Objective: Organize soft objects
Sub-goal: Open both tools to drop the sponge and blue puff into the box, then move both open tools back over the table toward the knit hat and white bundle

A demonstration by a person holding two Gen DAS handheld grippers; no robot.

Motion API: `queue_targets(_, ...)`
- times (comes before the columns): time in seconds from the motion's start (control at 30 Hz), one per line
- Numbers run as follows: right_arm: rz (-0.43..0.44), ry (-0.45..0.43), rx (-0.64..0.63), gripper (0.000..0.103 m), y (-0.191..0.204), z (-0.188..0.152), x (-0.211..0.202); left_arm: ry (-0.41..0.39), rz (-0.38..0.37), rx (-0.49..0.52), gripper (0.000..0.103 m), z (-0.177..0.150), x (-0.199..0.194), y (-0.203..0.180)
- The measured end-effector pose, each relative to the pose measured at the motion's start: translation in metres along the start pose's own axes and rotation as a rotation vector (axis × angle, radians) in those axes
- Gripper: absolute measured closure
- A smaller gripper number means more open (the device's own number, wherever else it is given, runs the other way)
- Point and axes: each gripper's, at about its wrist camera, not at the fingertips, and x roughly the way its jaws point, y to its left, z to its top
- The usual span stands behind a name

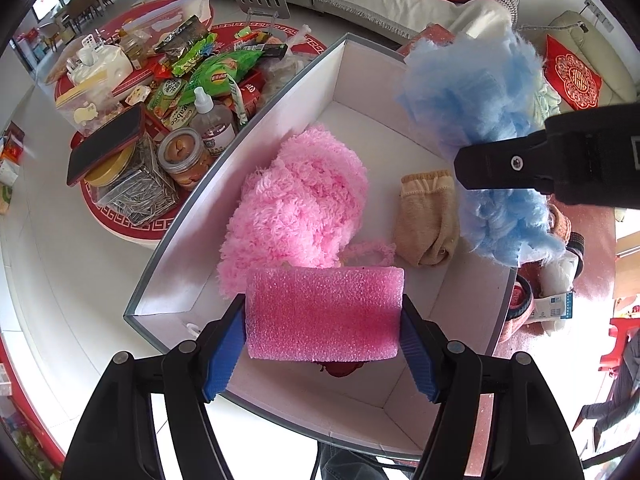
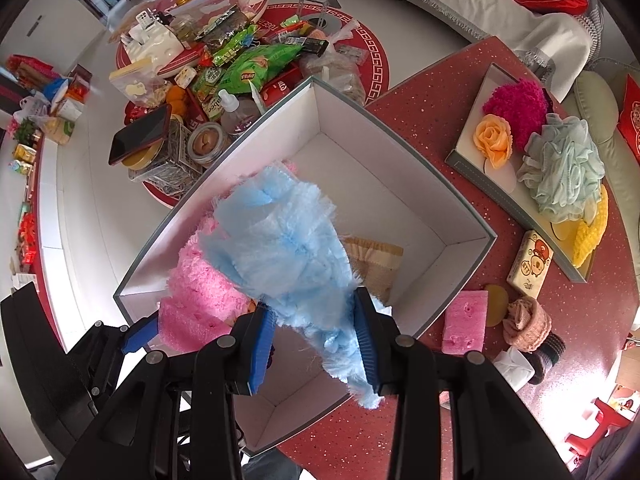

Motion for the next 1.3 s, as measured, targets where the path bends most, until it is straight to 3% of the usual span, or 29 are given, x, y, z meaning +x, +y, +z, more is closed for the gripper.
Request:
queue_targets(0.07,-0.002,-0.002,-0.002,0.060,0.000,0.000,0.000,-0.001,0.006,0.007,0.030,0.000,0.000,-0.001)
queue_targets(0.1,-0.003,-0.006,-0.004,0.058,0.000,0.001,0.000,-0.001,0.017,0.009,0.026,-0.001,0.000,-0.002)
queue_targets(0.13,-0.002,-0.012,-0.005,0.054,0.000,0.001,-0.001,-0.003,0.029,0.008,0.015,-0.001,0.000,-0.002)
queue_targets(0.17,0.004,-0.017,-0.004,0.043,0.000,0.001,-0.002,-0.007,0.037,0.002,0.010,-0.001,-0.001,-0.001)
queue_targets(0.2,0.013,-0.021,-0.001,0.025,-0.001,0.001,-0.003,-0.007,0.041,-0.009,0.004,-0.002,-0.002,0.000)
queue_targets(0.23,0.022,-0.025,0.004,0.019,-0.003,0.002,-0.003,-0.005,0.034,-0.023,0.002,-0.002,-0.002,0.002)
queue_targets(0.37,0.031,-0.047,0.034,0.016,-0.011,0.001,-0.008,-0.005,0.068,-0.026,0.002,-0.003,-0.003,0.003)
queue_targets(0.47,0.031,-0.058,0.048,0.000,-0.017,-0.001,-0.011,0.011,0.062,-0.036,0.001,-0.004,-0.001,0.004)
queue_targets(0.63,0.039,-0.066,0.074,0.000,-0.026,-0.007,-0.015,0.022,0.036,-0.032,0.001,-0.005,-0.003,0.000)
queue_targets(0.97,0.066,-0.090,0.099,0.000,-0.041,-0.027,-0.032,0.062,0.050,0.038,0.001,-0.010,-0.010,-0.021)
queue_targets(1.3,0.066,-0.048,0.276,0.000,-0.108,-0.108,-0.023,0.128,0.030,0.260,0.001,-0.033,-0.006,-0.091)
